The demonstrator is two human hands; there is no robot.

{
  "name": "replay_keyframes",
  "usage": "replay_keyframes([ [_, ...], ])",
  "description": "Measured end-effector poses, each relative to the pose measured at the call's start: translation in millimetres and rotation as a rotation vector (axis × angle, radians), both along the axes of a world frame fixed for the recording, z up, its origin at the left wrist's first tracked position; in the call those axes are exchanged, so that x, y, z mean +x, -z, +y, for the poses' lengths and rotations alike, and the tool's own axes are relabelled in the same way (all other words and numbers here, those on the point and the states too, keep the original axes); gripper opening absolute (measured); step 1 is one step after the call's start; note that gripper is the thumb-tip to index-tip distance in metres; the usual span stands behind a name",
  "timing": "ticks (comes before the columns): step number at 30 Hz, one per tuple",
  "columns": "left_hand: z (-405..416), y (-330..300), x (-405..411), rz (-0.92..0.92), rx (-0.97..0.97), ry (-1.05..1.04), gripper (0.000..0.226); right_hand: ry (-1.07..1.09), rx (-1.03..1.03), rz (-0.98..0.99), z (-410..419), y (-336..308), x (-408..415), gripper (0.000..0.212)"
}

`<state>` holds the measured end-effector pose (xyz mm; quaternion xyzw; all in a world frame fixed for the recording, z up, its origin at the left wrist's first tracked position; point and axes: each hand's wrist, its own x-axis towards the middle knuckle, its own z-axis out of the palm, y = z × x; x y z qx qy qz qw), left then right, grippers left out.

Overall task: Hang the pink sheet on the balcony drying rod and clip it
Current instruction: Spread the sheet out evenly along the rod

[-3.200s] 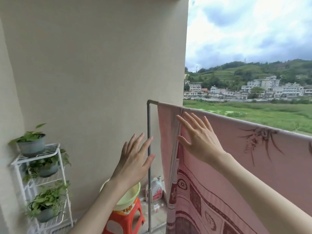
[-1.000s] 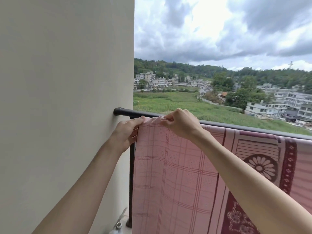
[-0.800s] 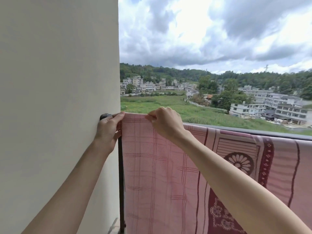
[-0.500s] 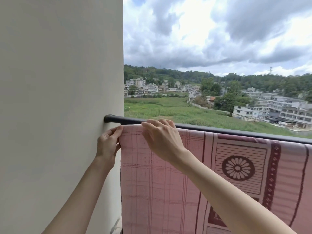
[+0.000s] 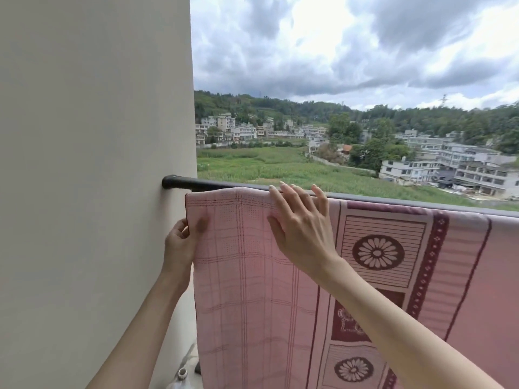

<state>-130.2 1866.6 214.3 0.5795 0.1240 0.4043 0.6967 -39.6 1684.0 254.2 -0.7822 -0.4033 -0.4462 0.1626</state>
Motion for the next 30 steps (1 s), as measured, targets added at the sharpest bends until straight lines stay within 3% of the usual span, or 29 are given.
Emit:
replay_keyframes([
  [3, -5.6, 30.6, -9.0, 0.072, 0.074, -0.008, 0.029, -0.056, 0.017, -0.052, 1.7, 20.9, -7.2, 0.047],
  [6, -0.6, 65.0, -20.7, 0.018, 0.051, -0.126, 0.056, -0.095, -0.036, 0.024, -3.5, 76.0, -18.6, 0.049],
  [7, -1.2, 74.6, -24.9, 0.018, 0.049, -0.132, 0.055, -0.087, -0.082, 0.083, -6.7, 100.9, -21.4, 0.049],
  [12, -25.8, 131.9, -39.8, 0.181, 0.030, 0.053, 0.013, 0.013, -0.353, 0.394, -35.0, 221.6, -27.8, 0.054],
  [15, -42.7, 176.7, -46.2, 0.257, -0.010, 0.099, 0.020, 0.052, -0.406, 0.561, -51.7, 263.9, -28.5, 0.056],
  [20, -79.2, 279.9, -59.7, 0.461, -0.046, 0.081, 0.010, 0.050, -0.471, 0.919, -83.6, 354.1, -26.9, 0.054],
  [21, -85.8, 305.7, -63.2, 0.500, -0.051, 0.074, 0.014, 0.036, -0.459, 0.944, -90.1, 375.6, -28.2, 0.050],
  [23, -98.3, 355.4, -68.5, 0.558, -0.029, 0.036, 0.042, 0.022, -0.428, 0.993, -104.5, 419.4, -30.6, 0.045],
  [25, -109.2, 405.7, -69.5, 0.614, -0.012, -0.017, 0.055, 0.000, -0.458, 1.108, -116.3, 465.0, -27.8, 0.051],
  [27, -120.6, 452.8, -68.7, 0.640, -0.029, -0.035, 0.040, 0.007, -0.401, 1.315, -124.9, 510.1, -29.9, 0.055],
  [30, -138.2, 511.9, -62.5, 0.619, -0.020, -0.056, 0.019, 0.057, -0.096, 1.647, -129.4, 580.3, -32.9, 0.060],
])
